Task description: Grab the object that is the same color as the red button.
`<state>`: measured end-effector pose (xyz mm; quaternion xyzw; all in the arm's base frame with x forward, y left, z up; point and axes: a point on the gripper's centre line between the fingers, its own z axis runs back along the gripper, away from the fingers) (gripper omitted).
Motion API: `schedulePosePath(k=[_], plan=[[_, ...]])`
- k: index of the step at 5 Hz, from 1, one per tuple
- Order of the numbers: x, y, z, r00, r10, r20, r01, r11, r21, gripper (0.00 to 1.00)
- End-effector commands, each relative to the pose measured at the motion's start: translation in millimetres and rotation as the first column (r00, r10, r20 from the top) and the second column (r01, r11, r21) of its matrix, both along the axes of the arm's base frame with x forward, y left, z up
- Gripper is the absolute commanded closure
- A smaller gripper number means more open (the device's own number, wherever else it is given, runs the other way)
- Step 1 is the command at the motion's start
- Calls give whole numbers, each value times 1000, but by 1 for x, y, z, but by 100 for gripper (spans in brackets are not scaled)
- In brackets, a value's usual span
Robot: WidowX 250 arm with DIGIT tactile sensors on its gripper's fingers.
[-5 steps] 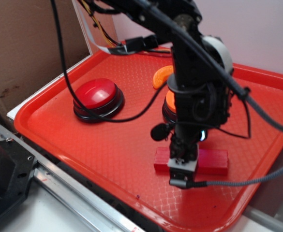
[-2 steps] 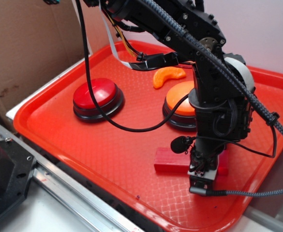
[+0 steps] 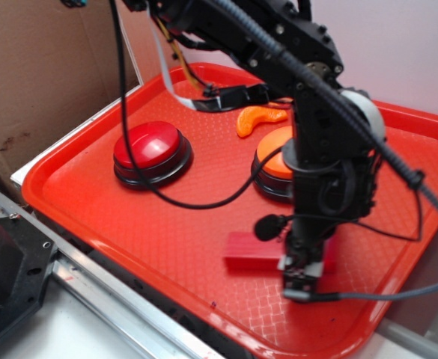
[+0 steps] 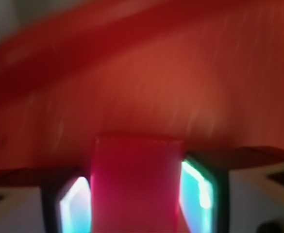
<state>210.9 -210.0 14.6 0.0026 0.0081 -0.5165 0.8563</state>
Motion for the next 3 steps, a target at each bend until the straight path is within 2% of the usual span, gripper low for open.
schedulePosePath(k=[1,2,3], plan=[[-16,29,99,944,325,56,-319,944,-84,100],[-27,57,130,872,487,54,-482,872,-89,100],[-36,97,161,771,634,59,-621,769,-152,100]])
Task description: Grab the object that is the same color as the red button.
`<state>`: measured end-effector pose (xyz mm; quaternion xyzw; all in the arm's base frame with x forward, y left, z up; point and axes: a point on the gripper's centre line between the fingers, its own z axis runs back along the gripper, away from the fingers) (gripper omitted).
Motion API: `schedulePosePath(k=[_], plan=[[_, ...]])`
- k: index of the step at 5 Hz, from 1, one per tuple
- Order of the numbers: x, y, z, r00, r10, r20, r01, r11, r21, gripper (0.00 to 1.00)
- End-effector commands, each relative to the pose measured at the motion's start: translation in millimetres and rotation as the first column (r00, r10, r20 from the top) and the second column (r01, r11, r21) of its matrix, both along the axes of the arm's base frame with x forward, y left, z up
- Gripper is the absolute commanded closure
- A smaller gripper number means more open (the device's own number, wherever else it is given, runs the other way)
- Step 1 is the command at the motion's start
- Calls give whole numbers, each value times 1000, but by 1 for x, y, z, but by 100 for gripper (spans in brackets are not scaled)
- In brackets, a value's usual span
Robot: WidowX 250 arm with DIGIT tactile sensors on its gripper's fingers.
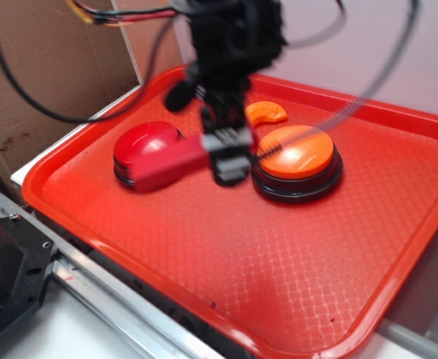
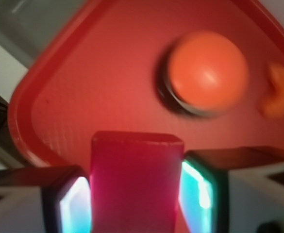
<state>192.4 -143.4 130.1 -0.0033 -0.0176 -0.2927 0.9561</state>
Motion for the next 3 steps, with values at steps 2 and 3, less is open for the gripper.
schedulePosePath(k=[2,3], plan=[[-39,77,66,913,389,121,-370,916,-153,100],[-39,85,66,921,379,92,-367,922,-126,100]])
